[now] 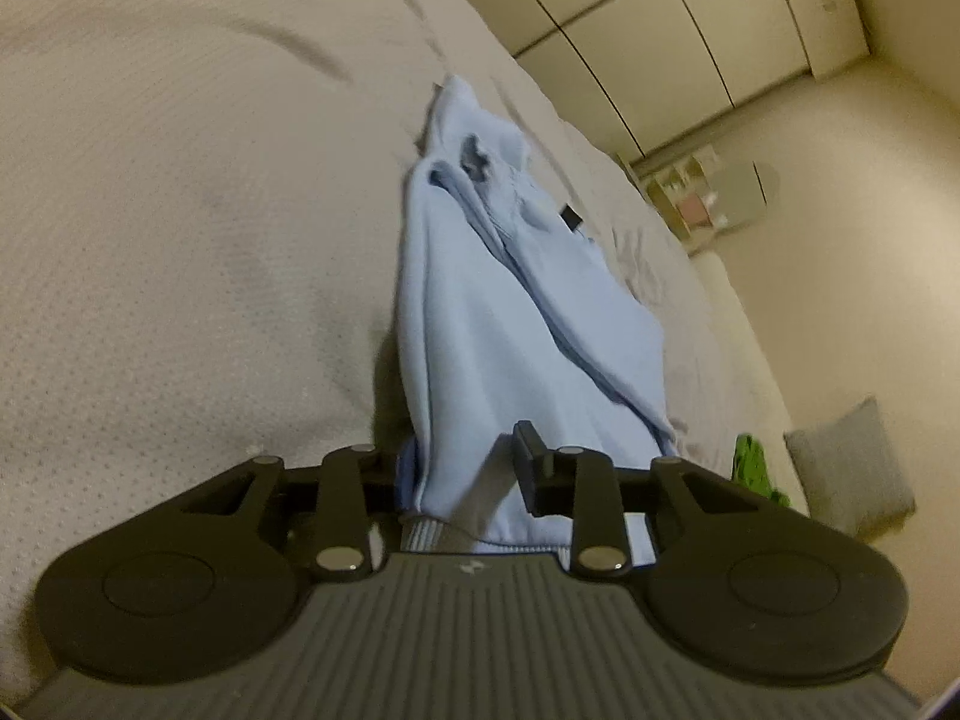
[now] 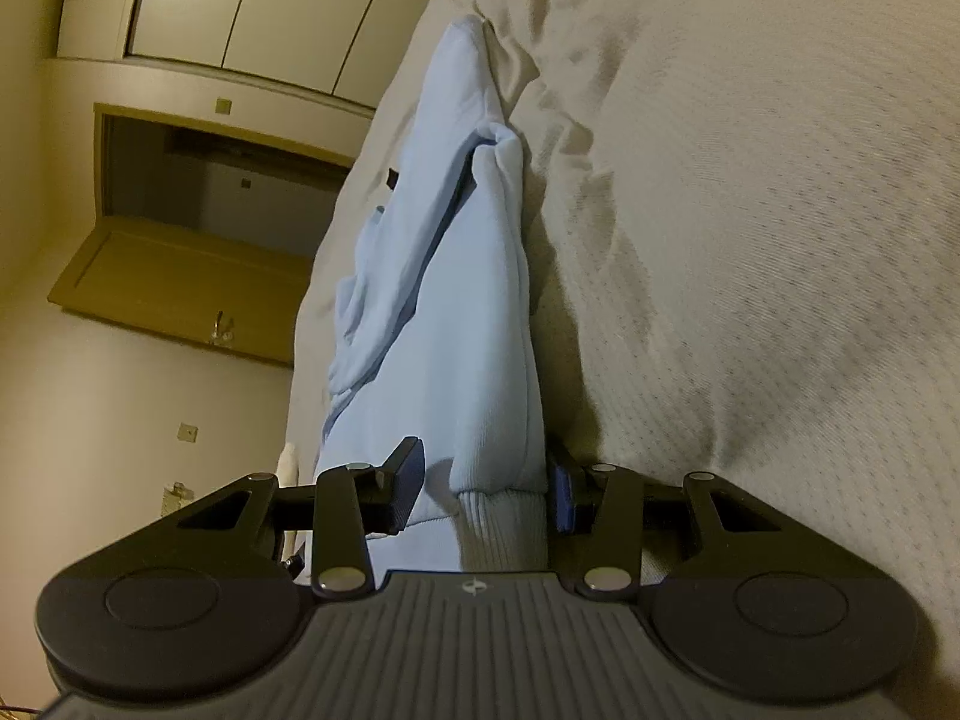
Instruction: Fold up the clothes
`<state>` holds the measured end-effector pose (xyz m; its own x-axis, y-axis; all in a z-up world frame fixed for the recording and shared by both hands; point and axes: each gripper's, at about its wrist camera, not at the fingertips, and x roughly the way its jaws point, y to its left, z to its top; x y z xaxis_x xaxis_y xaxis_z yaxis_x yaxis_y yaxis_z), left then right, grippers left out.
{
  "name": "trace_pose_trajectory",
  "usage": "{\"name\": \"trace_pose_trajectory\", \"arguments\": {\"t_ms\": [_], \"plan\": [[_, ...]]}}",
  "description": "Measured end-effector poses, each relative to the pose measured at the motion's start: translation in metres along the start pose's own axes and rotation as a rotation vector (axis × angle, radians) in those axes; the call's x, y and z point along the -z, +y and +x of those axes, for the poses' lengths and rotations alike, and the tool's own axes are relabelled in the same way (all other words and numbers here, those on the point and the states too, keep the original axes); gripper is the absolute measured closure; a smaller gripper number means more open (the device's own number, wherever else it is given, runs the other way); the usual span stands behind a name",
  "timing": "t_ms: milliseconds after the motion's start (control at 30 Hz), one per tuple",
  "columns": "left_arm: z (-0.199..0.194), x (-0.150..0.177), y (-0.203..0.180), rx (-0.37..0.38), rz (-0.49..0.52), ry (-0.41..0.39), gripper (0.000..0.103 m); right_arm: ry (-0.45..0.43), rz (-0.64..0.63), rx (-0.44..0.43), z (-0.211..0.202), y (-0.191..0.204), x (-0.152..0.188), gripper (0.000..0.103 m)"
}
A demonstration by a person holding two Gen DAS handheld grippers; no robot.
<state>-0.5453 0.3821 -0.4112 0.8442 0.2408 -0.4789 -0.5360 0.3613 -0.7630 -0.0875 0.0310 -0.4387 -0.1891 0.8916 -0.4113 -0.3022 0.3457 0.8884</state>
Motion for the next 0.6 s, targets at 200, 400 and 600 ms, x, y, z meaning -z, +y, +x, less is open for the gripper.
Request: {"name": "trace_pose_trajectory", "arguments": {"t_ms": [200,400,600], "plan": [[-0.036,0.008,-0.023,-0.047,0.057,-0.063,0.101,0.010,-0.033,-0.054,-0.011,0.009,-0.005,0.083],[-0.085,0.028,-0.077,-0.011,0.195,-0.110,0.102,-0.059,-0.126,-0.106,-0.059,0.047,-0.009,0.090],[-0.125,0.080,-0.082,-0.007,0.145,-0.121,0.102,-0.085,-0.151,-0.099,-0.112,0.053,0.017,0.091]]}}
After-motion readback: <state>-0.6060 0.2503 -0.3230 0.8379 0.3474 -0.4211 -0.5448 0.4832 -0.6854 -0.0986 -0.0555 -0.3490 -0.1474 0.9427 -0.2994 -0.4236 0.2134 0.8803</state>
